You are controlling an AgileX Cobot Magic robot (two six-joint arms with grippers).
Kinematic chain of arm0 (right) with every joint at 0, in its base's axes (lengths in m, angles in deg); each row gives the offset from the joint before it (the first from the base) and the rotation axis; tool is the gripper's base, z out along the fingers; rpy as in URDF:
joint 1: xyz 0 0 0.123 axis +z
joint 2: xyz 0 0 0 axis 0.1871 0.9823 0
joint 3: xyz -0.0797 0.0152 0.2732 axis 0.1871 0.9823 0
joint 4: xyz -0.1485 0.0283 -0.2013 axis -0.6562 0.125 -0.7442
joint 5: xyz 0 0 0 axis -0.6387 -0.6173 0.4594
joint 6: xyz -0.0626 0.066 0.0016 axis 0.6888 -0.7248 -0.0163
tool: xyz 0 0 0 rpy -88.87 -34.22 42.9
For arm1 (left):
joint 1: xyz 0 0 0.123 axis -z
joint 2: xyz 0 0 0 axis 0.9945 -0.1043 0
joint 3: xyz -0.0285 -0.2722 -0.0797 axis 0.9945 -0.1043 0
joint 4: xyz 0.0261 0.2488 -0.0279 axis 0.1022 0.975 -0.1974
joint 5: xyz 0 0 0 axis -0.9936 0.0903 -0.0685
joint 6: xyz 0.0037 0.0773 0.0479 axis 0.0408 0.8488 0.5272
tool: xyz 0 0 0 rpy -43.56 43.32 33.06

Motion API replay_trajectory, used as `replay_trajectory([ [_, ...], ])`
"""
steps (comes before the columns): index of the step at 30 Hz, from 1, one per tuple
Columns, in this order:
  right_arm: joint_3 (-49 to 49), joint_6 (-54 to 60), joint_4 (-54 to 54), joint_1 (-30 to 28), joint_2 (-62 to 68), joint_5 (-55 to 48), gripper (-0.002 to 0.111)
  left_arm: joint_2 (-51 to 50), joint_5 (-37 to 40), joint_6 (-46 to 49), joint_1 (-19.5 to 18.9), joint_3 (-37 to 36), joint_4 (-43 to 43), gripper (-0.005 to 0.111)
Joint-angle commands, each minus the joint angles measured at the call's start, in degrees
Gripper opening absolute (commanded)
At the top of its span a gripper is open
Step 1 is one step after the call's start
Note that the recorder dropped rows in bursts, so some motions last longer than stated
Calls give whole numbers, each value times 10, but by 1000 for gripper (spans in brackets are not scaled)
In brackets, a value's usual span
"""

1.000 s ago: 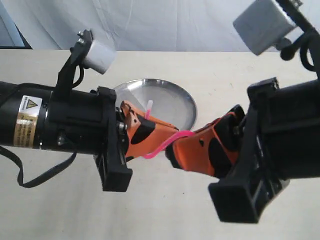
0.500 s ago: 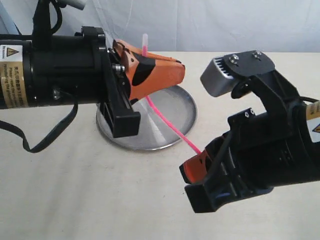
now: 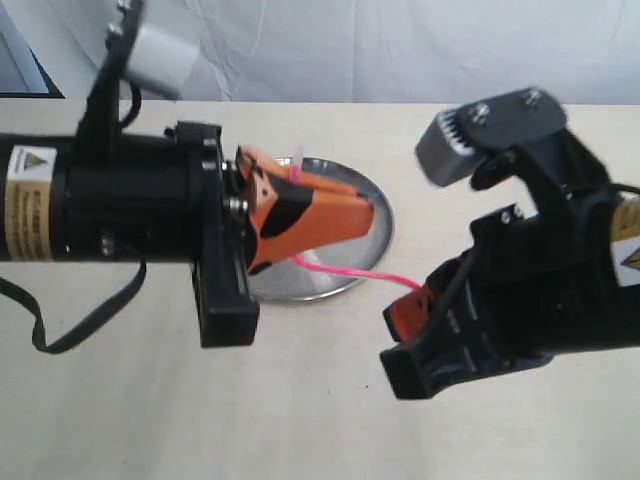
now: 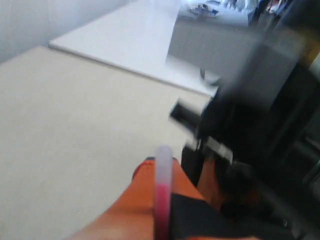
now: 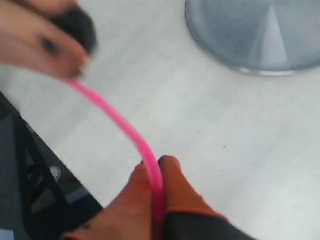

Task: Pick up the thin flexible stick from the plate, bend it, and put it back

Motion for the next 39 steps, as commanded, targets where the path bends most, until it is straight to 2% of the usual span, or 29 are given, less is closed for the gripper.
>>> replay_trajectory([
  [1,6,68,94,-1,45,17,-1,12,-29,65,4,41,-90,0],
  [3,6,162,199,-1,54,28,-1,12,-17,103,4,53,-113,0],
  [4,6,256,308,-1,54,39,-1,9,5,121,4,55,-113,0],
  [6,6,328,393,-1,34,87,-1,-2,37,111,4,45,-51,0],
  [8,6,334,397,-1,8,124,-1,-13,40,84,4,30,-13,0],
  [15,6,262,285,-2,-56,189,-1,-25,31,74,4,-24,1,0],
  [20,6,112,134,-2,-46,144,-1,-18,5,94,4,-20,-43,0],
  [26,6,77,72,-2,-13,114,-1,-10,12,106,4,26,-46,1],
  [29,6,77,68,-2,12,116,-1,1,43,101,4,61,4,11],
  [34,6,77,68,-2,59,155,-1,17,96,31,4,86,70,43],
  [36,6,77,68,-2,72,181,-1,22,110,-6,4,86,99,52],
  [39,6,77,68,-2,80,204,-1,23,127,-67,4,86,177,54],
])
